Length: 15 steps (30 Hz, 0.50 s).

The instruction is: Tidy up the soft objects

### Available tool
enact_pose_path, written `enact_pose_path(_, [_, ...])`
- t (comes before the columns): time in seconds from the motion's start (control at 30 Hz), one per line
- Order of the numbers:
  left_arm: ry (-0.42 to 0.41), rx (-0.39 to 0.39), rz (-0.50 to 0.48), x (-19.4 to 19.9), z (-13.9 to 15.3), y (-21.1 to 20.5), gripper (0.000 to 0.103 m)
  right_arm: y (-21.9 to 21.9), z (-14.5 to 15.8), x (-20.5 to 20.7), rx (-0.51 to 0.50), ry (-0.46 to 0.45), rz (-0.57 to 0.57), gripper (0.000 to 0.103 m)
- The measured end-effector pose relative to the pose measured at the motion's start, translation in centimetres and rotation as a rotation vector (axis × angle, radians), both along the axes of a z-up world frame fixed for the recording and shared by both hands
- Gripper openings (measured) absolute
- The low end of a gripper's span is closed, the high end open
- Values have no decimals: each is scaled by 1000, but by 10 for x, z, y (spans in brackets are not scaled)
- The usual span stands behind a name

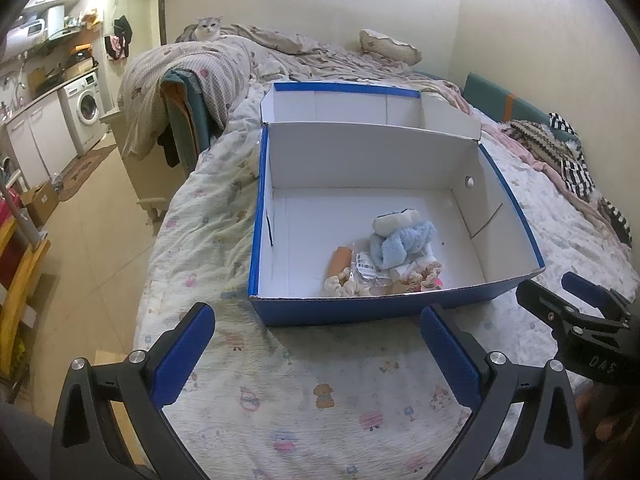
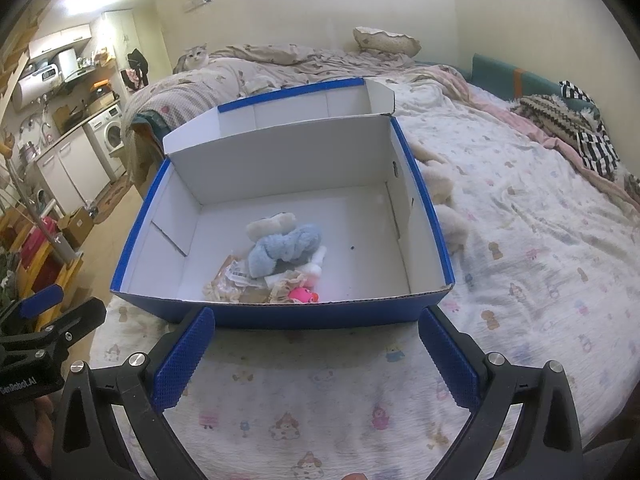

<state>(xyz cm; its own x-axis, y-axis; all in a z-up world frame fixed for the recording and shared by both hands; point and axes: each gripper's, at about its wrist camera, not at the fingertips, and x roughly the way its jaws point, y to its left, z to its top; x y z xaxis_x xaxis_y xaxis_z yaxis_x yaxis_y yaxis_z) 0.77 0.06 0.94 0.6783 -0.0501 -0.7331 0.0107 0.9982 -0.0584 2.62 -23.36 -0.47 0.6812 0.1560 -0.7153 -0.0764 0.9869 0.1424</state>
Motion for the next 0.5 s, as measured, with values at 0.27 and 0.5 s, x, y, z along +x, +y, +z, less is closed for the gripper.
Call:
enact_pose_path(0.27, [2, -5, 5, 1, 0, 2, 102, -1, -1, 1, 5, 7, -7, 103])
enact_pose_path(0.5, [3, -6, 6, 1, 0, 2, 102, -1, -2, 1, 7, 10, -9, 103])
